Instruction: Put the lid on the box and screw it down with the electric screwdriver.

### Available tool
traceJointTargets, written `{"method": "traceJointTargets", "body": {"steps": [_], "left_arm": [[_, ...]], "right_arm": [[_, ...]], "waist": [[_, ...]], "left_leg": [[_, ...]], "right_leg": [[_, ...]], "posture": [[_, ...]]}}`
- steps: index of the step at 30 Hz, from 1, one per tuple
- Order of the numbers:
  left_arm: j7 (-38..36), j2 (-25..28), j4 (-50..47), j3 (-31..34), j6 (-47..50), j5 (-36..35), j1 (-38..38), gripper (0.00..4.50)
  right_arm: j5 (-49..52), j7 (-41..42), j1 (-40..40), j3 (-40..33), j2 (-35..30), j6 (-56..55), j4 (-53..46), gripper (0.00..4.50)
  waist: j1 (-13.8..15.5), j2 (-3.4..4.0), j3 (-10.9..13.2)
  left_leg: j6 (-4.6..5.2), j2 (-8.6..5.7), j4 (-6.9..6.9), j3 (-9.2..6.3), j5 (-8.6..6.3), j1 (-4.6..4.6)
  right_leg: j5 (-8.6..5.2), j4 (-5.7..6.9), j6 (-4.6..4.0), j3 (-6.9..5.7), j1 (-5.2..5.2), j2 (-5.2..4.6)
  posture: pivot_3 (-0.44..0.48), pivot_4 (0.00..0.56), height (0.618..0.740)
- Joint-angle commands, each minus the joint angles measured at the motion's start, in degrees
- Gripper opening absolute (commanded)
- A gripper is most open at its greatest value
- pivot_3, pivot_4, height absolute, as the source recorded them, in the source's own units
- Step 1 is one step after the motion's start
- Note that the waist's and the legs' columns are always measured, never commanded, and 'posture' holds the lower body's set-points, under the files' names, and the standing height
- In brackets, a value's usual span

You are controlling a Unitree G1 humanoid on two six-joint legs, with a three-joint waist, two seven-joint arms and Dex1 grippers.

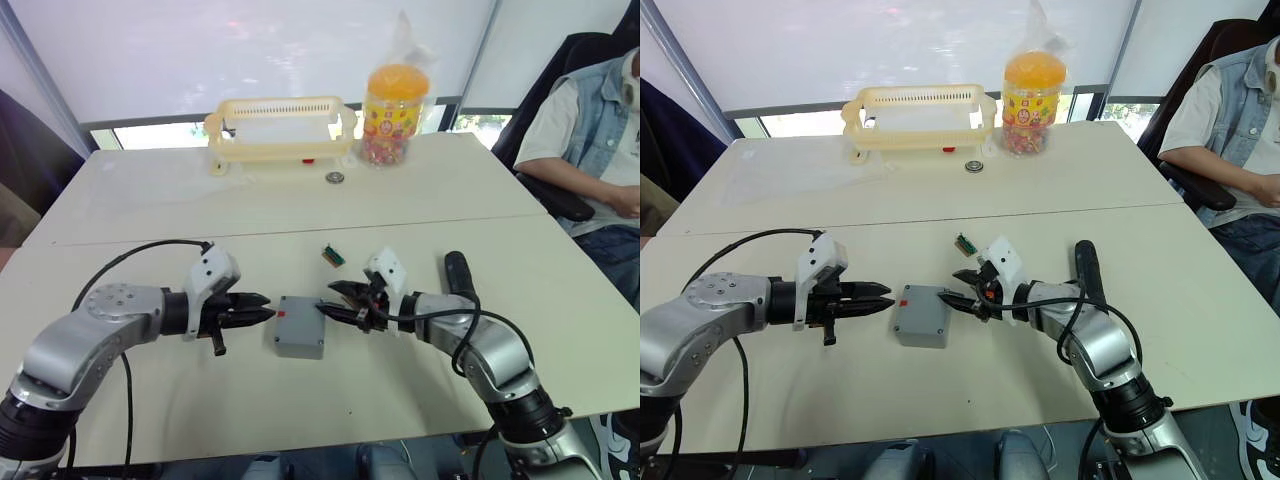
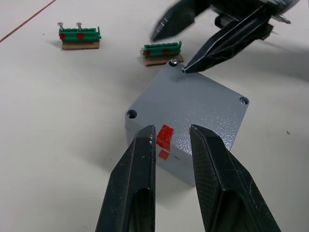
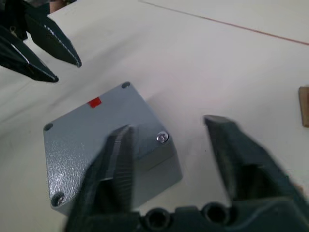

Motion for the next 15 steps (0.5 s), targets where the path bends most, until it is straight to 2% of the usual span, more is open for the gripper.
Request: {"method": "traceJointTargets", "body": {"steps": [1, 5, 8, 10, 12, 15], "left_arm": [[-1.69, 0.8, -0.46, 1.78, 0.45, -2.09, -2.45, 1.07], [-4.66, 1.78, 0.03, 1.31, 0.27, -3.03, -5.67, 1.07], [-7.1, 1.84, -0.47, -0.45, -0.51, -3.28, -9.3, 1.07], [-8.71, 0.68, -1.25, -2.38, -0.94, -3.63, -12.21, 1.07], [-10.02, -0.89, -1.97, -5.22, -2.19, -2.82, -14.0, 1.07], [-10.33, -3.32, -2.86, -9.24, -3.98, -0.59, -15.24, 1.07]], "right_arm": [[7.03, 0.53, -2.34, -7.77, -1.74, 4.64, -7.06, 3.31], [18.34, -1.65, -4.05, -19.76, -5.89, 17.05, -11.05, 3.31], [25.19, -4.59, -6.49, -29.04, -11.05, 28.09, -10.46, 3.31], [24.78, -4.28, -6.56, -30.45, -19.41, 34.57, -9.56, 3.84], [23.89, -3.42, -7.06, -28.6, -28.55, 40.24, -8.62, 4.45], [24.77, -3.67, -9.52, -27.39, -35.55, 48.82, -5.05, 4.45]], "waist": [[0.21, 0.0, 0.0], [0.22, -0.01, 0.0], [0.21, 0.0, 0.02], [0.36, 0.01, 0.02], [0.3, 0.01, 0.03], [-0.05, 0.01, 0.02]], "left_leg": [[0.0, 0.0, 0.0, -0.02, 0.0, -0.02], [0.0, 0.0, 0.01, -0.11, 0.0, -0.02], [0.0, 0.0, 0.0, -0.11, 0.0, 0.0], [0.01, -0.02, 0.01, 0.02, 0.0, -0.03], [0.01, -0.03, 0.01, 0.06, 0.0, -0.05], [0.04, -0.03, 0.0, 0.17, -0.02, -0.04]], "right_leg": [[0.0, -0.01, 0.0, -0.01, 0.0, 0.0], [0.0, -0.03, 0.0, 0.0, 0.03, -0.04], [-0.01, -0.03, -0.01, 0.0, 0.04, -0.03], [-0.03, -0.04, -0.06, -0.01, 0.05, -0.04], [-0.08, -0.1, -0.11, -0.03, 0.08, -0.06], [-0.12, -0.16, -0.18, 0.0, 0.08, -0.07]], "posture": [[0.0, 0.15, 0.74], [0.0, 0.15, 0.74], [0.0, 0.15, 0.74], [0.0, 0.15, 0.74], [0.0, 0.15, 0.74], [0.0, 0.15, 0.74]]}}
